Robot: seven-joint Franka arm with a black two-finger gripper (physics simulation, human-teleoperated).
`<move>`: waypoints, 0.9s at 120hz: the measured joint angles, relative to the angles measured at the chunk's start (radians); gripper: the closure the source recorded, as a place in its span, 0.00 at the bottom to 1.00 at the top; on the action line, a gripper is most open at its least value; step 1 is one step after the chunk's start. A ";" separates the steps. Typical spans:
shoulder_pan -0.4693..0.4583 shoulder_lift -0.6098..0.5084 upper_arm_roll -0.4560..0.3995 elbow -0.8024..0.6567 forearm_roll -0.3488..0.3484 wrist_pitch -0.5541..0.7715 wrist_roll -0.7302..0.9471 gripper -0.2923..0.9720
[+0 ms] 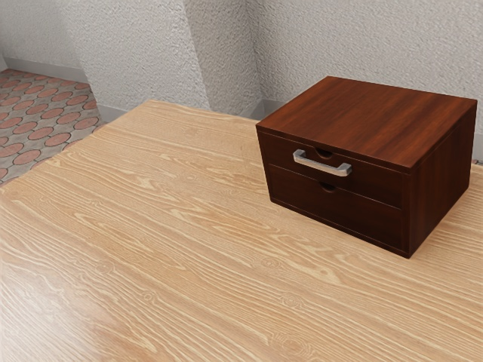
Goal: Pull the drawer handle with one arm to open the drawer
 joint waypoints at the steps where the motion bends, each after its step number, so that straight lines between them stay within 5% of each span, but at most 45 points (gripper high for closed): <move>1: 0.005 -0.001 0.001 -0.008 0.003 0.024 0.009 0.23; 15: 0.009 -0.009 0.002 -0.052 0.035 0.276 0.130 0.23; 33: -0.011 -0.004 -0.026 -0.033 0.016 0.446 0.251 0.23; 62: -0.211 0.109 -0.031 -0.051 -0.032 0.620 0.417 0.23; 90: -0.396 0.101 -0.029 -0.204 0.044 0.831 0.646 0.23; 108: -0.373 0.069 -0.029 -0.344 0.081 0.985 0.755 0.23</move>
